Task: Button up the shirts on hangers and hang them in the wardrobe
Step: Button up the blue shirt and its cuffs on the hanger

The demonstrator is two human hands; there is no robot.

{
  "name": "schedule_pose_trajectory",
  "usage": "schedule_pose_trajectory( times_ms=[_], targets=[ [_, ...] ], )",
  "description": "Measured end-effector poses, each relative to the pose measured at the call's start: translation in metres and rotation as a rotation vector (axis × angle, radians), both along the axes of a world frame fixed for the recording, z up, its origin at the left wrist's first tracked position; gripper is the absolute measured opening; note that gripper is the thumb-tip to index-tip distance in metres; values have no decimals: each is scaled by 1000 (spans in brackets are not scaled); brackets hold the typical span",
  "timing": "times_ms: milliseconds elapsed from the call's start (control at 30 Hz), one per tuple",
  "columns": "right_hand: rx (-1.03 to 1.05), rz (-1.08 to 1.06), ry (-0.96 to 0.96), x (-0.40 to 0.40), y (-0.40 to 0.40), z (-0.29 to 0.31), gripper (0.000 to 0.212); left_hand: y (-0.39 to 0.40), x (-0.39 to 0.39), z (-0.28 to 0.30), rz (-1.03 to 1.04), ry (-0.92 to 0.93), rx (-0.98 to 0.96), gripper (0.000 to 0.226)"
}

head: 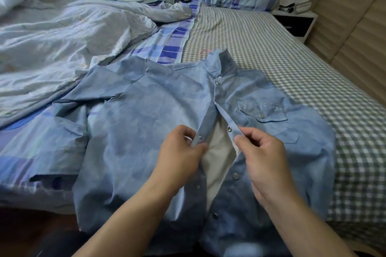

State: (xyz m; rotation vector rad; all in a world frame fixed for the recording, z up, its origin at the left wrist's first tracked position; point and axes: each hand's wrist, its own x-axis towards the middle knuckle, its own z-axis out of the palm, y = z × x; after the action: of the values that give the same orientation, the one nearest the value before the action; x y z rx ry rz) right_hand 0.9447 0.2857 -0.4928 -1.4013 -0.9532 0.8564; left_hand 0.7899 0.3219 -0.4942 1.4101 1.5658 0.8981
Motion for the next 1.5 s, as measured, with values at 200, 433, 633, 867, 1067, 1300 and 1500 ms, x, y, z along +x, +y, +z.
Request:
schedule_pose_trajectory(
  times_ms=[200,433,633,867,1067,1300,1500],
  targets=[
    [-53,108,-221,-21,3,-12,17,-5,7,-11,78,-524,-162,9],
    [-30,96,-318,-23,3,-18,18,-13,6,-10,45,-613,-187,15],
    [-23,41,-356,-21,3,-24,19,-15,5,-8,54,-653,-212,15],
    [1,60,-436,-21,5,-31,18,-15,8,-15,84,-602,-192,15],
    [102,24,-631,-30,3,-42,16,-21,21,-27,184,-582,-161,16],
    [140,66,-772,-29,12,-40,12,-17,14,-24,122,-597,-177,16],
    [-19,171,-808,1,18,-5,27,10,-15,-24,-245,85,-58,8]
  ],
)
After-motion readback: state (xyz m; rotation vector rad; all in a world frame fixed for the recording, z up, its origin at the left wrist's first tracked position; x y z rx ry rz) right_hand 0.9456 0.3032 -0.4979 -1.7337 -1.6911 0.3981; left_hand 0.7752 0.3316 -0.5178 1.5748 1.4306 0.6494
